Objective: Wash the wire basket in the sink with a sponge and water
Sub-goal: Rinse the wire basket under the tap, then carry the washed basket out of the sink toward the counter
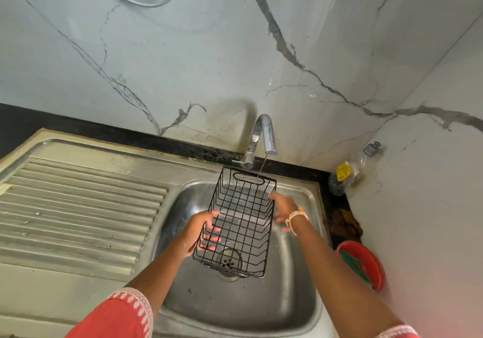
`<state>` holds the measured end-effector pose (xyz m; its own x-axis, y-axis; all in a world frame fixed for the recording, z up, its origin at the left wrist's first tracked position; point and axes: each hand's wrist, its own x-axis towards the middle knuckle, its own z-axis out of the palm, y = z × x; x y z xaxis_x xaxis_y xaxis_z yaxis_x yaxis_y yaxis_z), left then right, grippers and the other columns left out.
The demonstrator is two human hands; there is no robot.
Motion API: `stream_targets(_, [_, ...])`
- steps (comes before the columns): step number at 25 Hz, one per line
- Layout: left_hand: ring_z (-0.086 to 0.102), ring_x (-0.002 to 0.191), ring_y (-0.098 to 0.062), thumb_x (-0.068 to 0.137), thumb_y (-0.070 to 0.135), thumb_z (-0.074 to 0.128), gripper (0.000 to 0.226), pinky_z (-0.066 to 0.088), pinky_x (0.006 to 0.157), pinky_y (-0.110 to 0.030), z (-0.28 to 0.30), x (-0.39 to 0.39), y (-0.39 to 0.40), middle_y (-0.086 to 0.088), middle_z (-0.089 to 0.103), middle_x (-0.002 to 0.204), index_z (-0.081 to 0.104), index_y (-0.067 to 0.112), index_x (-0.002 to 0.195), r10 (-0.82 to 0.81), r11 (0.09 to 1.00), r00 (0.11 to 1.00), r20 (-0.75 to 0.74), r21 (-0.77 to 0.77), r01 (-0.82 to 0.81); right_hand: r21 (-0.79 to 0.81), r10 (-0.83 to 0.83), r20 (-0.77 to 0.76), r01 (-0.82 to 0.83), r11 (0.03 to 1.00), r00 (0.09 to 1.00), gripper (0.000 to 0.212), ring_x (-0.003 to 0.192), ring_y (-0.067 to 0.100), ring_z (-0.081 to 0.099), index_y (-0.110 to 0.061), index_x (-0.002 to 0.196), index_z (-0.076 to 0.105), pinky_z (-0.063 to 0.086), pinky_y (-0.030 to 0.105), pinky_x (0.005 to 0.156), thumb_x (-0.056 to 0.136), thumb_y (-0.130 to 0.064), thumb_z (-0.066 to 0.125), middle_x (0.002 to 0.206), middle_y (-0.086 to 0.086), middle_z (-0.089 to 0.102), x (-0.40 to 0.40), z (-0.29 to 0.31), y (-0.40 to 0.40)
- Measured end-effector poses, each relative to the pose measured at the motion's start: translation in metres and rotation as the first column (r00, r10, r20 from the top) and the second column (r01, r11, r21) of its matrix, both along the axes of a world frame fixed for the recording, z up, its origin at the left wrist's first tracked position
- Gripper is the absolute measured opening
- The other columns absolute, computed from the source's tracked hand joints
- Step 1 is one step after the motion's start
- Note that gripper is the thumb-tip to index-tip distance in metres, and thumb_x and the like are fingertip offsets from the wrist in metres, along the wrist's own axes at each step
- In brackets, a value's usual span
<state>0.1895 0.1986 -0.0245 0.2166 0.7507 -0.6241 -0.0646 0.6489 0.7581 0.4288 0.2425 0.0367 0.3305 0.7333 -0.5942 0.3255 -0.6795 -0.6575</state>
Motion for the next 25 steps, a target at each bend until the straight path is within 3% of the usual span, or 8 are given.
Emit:
stream_targets(4, [0.054,0.060,-0.023,0.059,0.012,0.044,0.064,0.040,0.052,-0.024,-0.015,-0.005,0.000,-0.017,0.055,0.091,0.058,0.018,0.121,0.039,0.999,0.997,-0.068,-0.018,-0.041,0.422,0.014,0.278,-0.135,0.896,0.960,0.023,0.096,0.025,0.065,-0.012,0.106,0.067,0.053,0.039,0.088,0.090,-0.025,0.056,0.108,0.007,0.068,-0.024,0.025,0.050])
stream_targets(10, [0.054,0.053,-0.020,0.064,0.007,0.044,0.056,0.041,0.047,-0.021,-0.032,-0.009,0.012,-0.018,0.056,0.088,0.062,0.021,0.116,0.010,0.996,0.997,-0.083,-0.089,-0.018,0.273,0.494,0.140,-0.513,0.814,0.858,0.022,0.108,0.025,0.063,-0.005,0.114,0.067,0.047,0.014,0.056,0.095,-0.009,0.056,0.121,0.010,0.064,-0.059,0.024,0.122])
stream_targets(13, [0.054,0.053,-0.020,0.075,-0.003,0.038,0.055,0.042,0.045,-0.022,-0.039,-0.017,0.024,-0.017,0.056,0.088,0.059,0.019,0.120,-0.007,0.995,0.995,-0.100,-0.099,-0.003,0.194,0.609,0.188,-0.637,0.746,0.771,0.028,0.052,0.005,0.059,-0.001,0.116,0.066,0.042,0.015,0.046,0.095,-0.019,0.058,0.075,0.003,0.071,-0.057,0.028,0.142])
stream_targets(15, [0.055,0.059,-0.023,0.068,0.002,0.043,0.054,0.044,0.048,-0.023,-0.040,-0.020,0.025,-0.019,0.057,0.092,0.060,0.020,0.116,0.002,0.994,0.995,-0.103,-0.105,-0.013,0.220,0.572,-0.028,-0.553,0.804,0.820,0.027,0.032,0.003,0.047,0.002,0.111,0.065,0.038,0.015,0.034,0.096,-0.019,0.057,0.057,-0.006,0.066,-0.044,0.028,0.150])
stream_targets(17, [0.056,0.062,-0.023,0.066,0.004,0.045,0.053,0.044,0.053,-0.025,-0.040,-0.017,0.024,-0.020,0.059,0.095,0.061,0.021,0.114,0.003,0.995,0.994,-0.106,-0.097,-0.013,0.281,0.455,-0.268,-0.383,0.880,0.849,0.024,0.035,0.006,0.048,0.002,0.110,0.064,0.037,0.016,0.034,0.097,-0.016,0.054,0.074,0.000,0.070,-0.025,0.025,0.148])
stream_targets(21, [0.063,0.075,-0.028,0.079,-0.003,0.036,0.051,0.048,0.062,-0.029,-0.041,-0.010,0.016,-0.019,0.062,0.099,0.061,0.020,0.118,0.038,0.993,0.992,-0.123,-0.102,-0.051,0.300,0.220,-0.453,-0.085,0.950,0.864,0.017,0.055,0.010,0.055,-0.012,0.107,0.070,0.049,0.027,0.061,0.092,-0.012,0.061,0.091,0.002,0.071,-0.014,0.011,0.111])
stream_targets(23, [0.065,0.080,-0.031,0.077,0.002,0.036,0.051,0.050,0.066,-0.032,-0.036,-0.006,0.011,-0.019,0.063,0.101,0.062,0.020,0.117,0.082,0.988,0.991,-0.105,-0.119,-0.094,0.347,0.095,-0.440,0.071,0.935,0.893,0.022,0.069,0.015,0.064,-0.013,0.112,0.068,0.055,0.032,0.073,0.092,-0.014,0.062,0.096,0.003,0.071,-0.019,-0.002,0.090])
stream_targets(25, [0.065,0.085,-0.034,0.072,0.008,0.039,0.050,0.050,0.069,-0.034,-0.026,-0.001,0.006,-0.018,0.063,0.103,0.062,0.022,0.115,0.134,0.980,0.987,-0.086,-0.136,-0.145,0.420,-0.068,-0.157,0.129,0.899,0.985,0.018,0.084,0.021,0.067,-0.012,0.104,0.071,0.055,0.039,0.084,0.091,-0.018,0.061,0.100,0.007,0.072,-0.021,-0.018,0.066])
